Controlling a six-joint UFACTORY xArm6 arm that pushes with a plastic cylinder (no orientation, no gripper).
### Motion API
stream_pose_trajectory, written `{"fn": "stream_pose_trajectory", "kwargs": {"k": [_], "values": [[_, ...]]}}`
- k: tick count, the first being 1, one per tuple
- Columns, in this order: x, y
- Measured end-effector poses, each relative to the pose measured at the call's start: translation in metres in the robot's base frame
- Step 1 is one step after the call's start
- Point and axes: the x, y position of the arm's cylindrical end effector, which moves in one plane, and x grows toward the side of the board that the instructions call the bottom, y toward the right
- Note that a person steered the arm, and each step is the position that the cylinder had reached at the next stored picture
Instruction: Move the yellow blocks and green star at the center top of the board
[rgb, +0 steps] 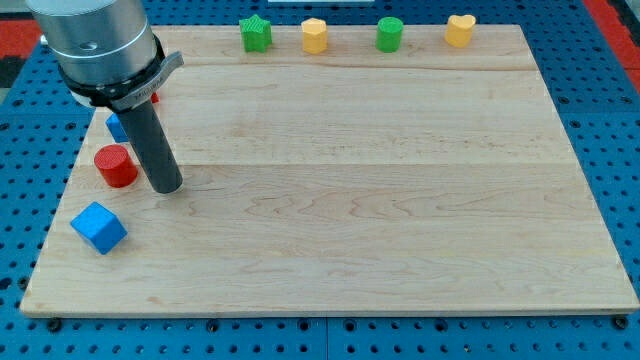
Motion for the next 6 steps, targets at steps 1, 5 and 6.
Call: {"fn": "stream_pose_trajectory", "kwargs": {"k": [1, 5, 6], "values": [[0.0, 0.0], [-0.074, 0.01], [-0.141, 0.025]]}}
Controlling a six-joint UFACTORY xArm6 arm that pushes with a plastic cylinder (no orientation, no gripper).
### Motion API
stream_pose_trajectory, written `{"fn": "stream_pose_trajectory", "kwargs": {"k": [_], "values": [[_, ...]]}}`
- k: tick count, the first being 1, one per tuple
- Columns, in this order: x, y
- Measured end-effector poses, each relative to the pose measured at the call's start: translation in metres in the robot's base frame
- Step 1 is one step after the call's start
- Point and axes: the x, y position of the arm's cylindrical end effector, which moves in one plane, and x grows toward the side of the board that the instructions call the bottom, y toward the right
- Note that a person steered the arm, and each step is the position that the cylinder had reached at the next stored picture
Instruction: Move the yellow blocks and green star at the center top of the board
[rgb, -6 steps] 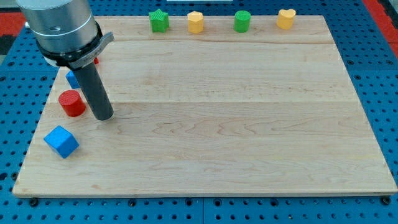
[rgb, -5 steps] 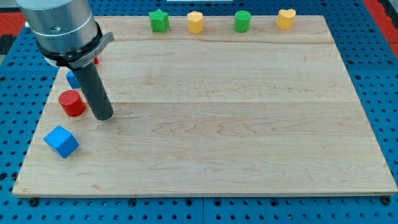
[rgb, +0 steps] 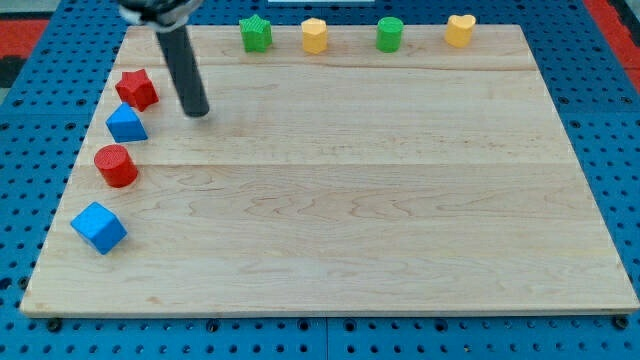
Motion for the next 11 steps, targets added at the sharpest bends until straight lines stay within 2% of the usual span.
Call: {"fn": "stream_pose_trajectory", "kwargs": {"k": [1, 2, 3, 6, 7, 8, 9, 10, 11], "values": [[-0.082, 0.035], [-0.127, 0.033], [-0.142, 0.024], [-0.142, 0.022], [-0.091, 0.018], [-0.002, 0.111], [0.023, 0.214], [0.011, 0.365], [-0.067, 0.48]]}}
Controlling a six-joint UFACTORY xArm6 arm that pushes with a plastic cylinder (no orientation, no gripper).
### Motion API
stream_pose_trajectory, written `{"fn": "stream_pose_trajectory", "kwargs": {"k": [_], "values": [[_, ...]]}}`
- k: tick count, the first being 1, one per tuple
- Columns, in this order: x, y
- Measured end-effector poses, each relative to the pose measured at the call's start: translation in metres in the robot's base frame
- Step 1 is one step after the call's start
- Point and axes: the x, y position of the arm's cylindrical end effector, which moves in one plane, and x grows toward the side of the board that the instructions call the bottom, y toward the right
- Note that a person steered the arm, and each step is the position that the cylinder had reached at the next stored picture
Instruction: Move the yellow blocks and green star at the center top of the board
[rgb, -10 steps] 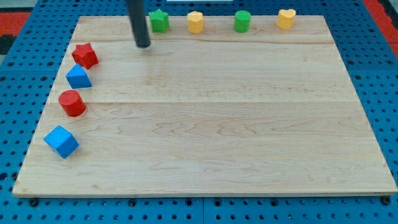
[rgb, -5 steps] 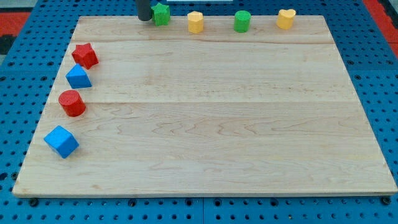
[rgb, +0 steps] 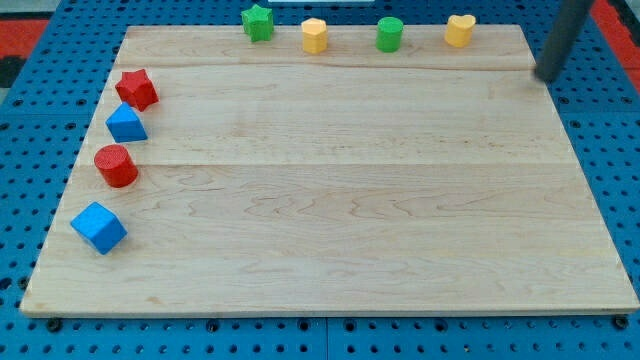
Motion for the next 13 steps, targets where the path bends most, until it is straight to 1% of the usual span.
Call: {"fn": "stream_pose_trajectory", "kwargs": {"k": [1, 2, 3, 4, 5, 6, 8, 10, 13], "values": [[-0.075, 0.009], [-0.074, 0.009], [-0.075, -0.039], [-0.075, -0.188], [-0.069, -0.29], [-0.066, -0.294], [-0.074, -0.261], [-0.075, -0.273], [-0.074, -0.25]]}}
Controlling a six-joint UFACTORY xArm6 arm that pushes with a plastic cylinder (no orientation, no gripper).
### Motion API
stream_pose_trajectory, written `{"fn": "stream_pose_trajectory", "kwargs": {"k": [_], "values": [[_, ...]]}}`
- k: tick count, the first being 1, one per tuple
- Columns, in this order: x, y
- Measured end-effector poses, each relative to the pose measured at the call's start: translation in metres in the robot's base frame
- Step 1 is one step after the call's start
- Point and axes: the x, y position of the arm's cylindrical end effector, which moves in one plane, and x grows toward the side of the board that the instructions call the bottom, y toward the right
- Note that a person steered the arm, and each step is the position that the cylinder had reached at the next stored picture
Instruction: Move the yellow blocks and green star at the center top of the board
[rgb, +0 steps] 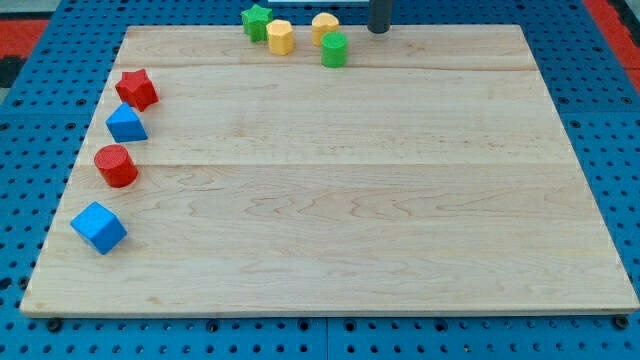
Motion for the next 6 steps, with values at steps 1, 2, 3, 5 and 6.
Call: {"fn": "stream_pose_trajectory", "kwargs": {"k": [1, 2, 3, 5, 6], "values": [[0.0, -0.002], [0.0, -0.05], [0.008, -0.106], [0.083, -0.137], [0.104, -0.215]]}}
